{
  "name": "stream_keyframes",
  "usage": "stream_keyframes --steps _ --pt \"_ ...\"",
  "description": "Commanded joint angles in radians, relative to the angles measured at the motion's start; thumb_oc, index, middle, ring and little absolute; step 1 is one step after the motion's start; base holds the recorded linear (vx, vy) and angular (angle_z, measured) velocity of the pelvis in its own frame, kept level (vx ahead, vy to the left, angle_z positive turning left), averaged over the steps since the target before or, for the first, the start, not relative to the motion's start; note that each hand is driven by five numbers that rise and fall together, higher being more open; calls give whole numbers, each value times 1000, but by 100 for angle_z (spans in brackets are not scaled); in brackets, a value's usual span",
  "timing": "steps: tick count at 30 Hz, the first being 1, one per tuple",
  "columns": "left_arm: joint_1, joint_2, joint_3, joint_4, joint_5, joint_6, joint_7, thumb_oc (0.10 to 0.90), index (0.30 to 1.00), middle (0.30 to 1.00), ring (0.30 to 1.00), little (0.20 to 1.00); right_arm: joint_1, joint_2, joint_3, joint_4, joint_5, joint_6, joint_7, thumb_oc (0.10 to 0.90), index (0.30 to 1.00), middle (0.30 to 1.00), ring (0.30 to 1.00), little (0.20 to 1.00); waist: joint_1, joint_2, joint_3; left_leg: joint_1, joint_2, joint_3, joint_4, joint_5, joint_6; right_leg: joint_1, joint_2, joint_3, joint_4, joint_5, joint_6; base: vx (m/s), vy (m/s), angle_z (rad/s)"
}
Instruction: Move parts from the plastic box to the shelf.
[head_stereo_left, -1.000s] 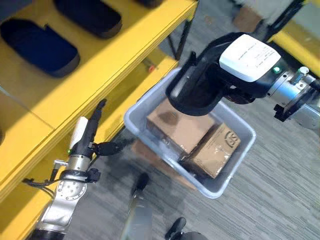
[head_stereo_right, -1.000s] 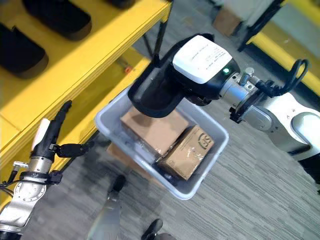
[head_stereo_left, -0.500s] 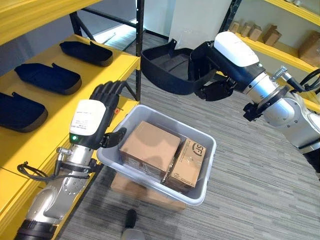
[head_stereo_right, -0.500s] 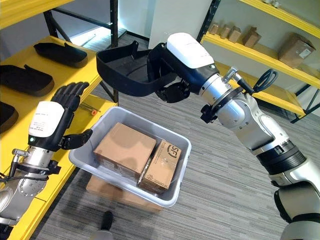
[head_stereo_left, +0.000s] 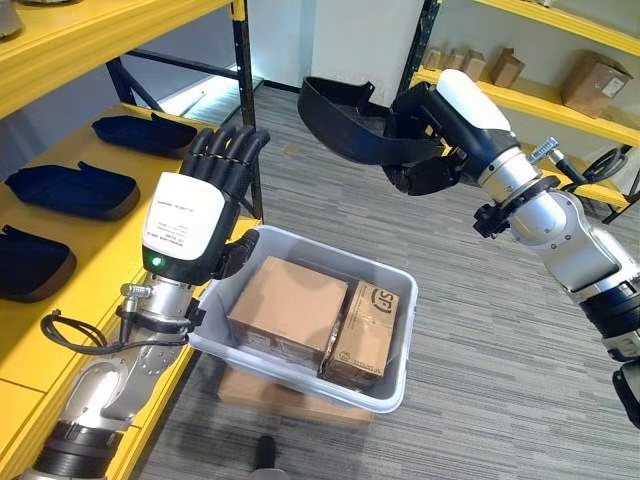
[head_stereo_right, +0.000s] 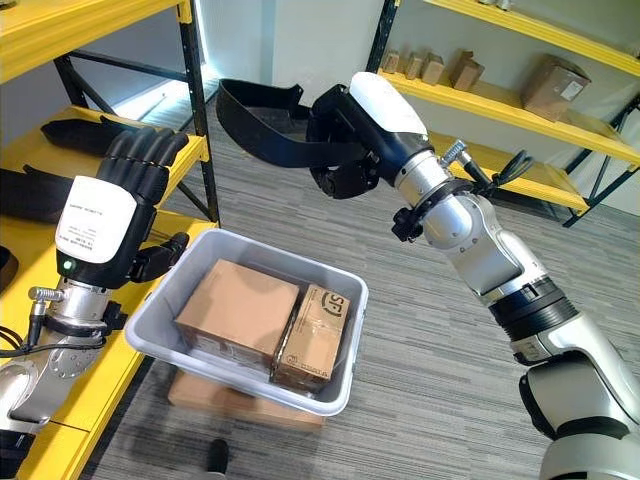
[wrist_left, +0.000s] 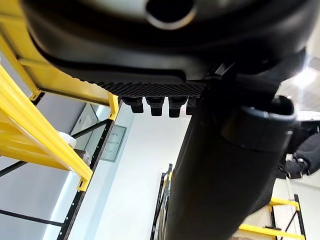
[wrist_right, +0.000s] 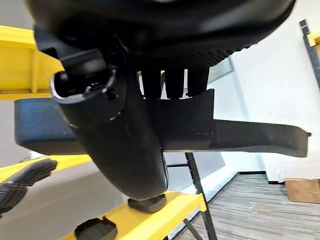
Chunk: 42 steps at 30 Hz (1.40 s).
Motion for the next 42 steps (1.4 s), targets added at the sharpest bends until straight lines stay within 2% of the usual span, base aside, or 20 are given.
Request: stream_keyframes --steps 1,6,18,23,27,34,42 --pt "-50 7 31 -77 15 6 106 900 1000 1000 1000 1000 -202 12 -38 55 45 -28 -132 400 300 300 300 300 14 9 -147 114 107 44 6 -167 -33 -50 -41 -25 5 48 45 0 0 0" --pt "-88 6 28 -85 22 16 119 900 1000 1000 1000 1000 -205 18 -30 64 42 -30 -132 400 300 300 300 300 10 11 -149 112 111 39 10 -166 -35 -44 -36 -30 6 42 41 10 -4 6" --pt "-288 51 -29 -83 84 54 156 900 1000 1000 1000 1000 -235 63 37 61 29 -37 -93 400 300 300 300 300 -12 20 -152 121 110 45 25 -179 -36 -32 -39 -26 16 33 39 1 0 0" --pt "-390 83 -89 -80 115 59 161 900 1000 1000 1000 1000 -251 97 69 76 13 -39 -79 400 300 300 300 300 -23 27 -151 129 109 51 29 -184 -35 -32 -41 -21 22 30 42 0 0 0" --pt "-480 143 -167 -85 133 40 144 900 1000 1000 1000 1000 -269 131 116 101 2 -44 -59 400 300 300 300 300 -34 35 -151 137 105 60 30 -188 -35 -30 -42 -13 21 30 43 12 11 -5" --pt "-506 189 -243 -110 139 -2 106 900 1000 1000 1000 1000 -278 161 146 131 -21 -48 -50 400 300 300 300 300 -44 43 -158 155 103 70 31 -197 -32 -22 -44 1 19 27 45 9 10 -6" --pt "-404 209 -196 -140 135 -19 100 900 1000 1000 1000 1000 -274 147 140 146 -36 -48 -53 400 300 300 300 300 -41 43 -157 169 101 79 26 -200 -30 -20 -45 12 16 29 44 1 3 -2"
